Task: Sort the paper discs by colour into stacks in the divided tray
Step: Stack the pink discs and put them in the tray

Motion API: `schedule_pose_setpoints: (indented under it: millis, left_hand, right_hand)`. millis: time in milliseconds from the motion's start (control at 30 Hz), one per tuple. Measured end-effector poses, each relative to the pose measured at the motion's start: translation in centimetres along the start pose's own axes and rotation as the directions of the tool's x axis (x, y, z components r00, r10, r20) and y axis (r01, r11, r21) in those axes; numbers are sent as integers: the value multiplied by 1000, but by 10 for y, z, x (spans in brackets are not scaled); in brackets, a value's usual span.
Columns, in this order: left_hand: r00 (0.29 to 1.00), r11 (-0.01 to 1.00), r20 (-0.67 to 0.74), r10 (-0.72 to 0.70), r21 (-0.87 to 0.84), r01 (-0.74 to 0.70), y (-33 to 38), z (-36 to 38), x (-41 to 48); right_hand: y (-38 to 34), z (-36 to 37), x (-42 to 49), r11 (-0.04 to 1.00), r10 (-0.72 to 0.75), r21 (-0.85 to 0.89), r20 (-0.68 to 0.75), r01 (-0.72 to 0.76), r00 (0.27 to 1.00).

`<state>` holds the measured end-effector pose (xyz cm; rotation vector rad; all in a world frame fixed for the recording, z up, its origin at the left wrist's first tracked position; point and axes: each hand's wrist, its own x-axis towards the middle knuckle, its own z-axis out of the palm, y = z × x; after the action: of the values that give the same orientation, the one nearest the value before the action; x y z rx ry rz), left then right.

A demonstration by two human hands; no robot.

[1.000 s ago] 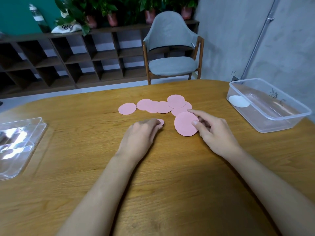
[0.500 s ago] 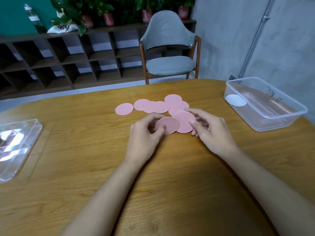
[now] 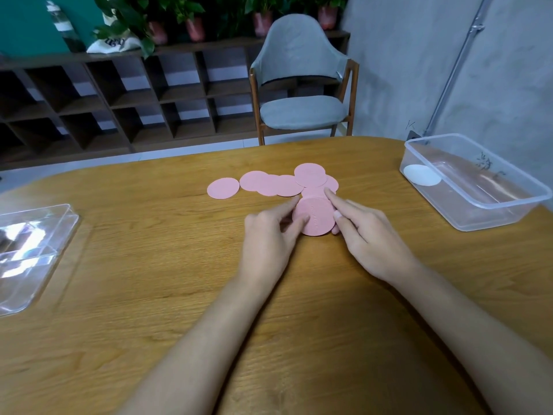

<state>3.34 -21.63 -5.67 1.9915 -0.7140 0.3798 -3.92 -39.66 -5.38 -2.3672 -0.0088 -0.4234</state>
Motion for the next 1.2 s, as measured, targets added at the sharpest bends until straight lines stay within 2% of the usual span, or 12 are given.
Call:
schedule_pose_setpoints:
  millis: [133, 233, 300, 400, 533, 633, 700, 767, 933, 1000, 1100, 1200]
  left_hand:
    - [993, 972, 64, 98, 207, -109, -8, 8, 2]
    - [989, 966, 86, 124, 217, -140, -10, 9, 2]
    - [988, 977, 105, 115, 167, -131, -9, 7, 1]
    - [995, 995, 95, 37, 88, -45, -13, -5, 7]
    - [1000, 960, -29, -12, 278, 19, -41, -30, 33]
    - [988, 901, 15, -153, 413, 133, -67, -43, 54]
    - [956, 870, 83, -282, 443, 218, -81, -49, 64]
    - [938, 868, 124, -322, 435, 240, -89, -53, 65]
    - [977, 881, 13, -211, 435, 185, -90, -52, 47]
    - [984, 875, 44, -173, 466, 133, -86, -53, 41]
    - [989, 867, 136, -56, 497, -19, -75, -57, 27]
    - [973, 877, 218, 77, 449, -169, -61, -59, 11]
  right_hand:
    - [-3, -1, 1, 998, 41, -39, 26, -40, 999]
    - [-4, -2, 1, 999, 1, -43, -58, -3, 998]
    - [-1, -1, 1, 1000, -1, -28, -91, -2, 996]
    - [5, -1, 2, 1000, 16, 14, -117, -14, 993]
    - [8, 0, 2, 998, 29, 66, -121, -21, 992]
    - [11, 1, 4, 994, 51, 106, -132, -38, 990]
    - [13, 1, 5, 992, 59, 114, -129, -44, 990]
    - [14, 1, 5, 991, 63, 122, -122, -48, 991]
    - [15, 0, 5, 990, 65, 128, -114, -50, 991]
    - [15, 1, 5, 991, 65, 127, -115, -50, 991]
    - [15, 1, 5, 988, 71, 144, -122, -53, 990]
    - [13, 1, 5, 987, 77, 153, -124, -57, 989]
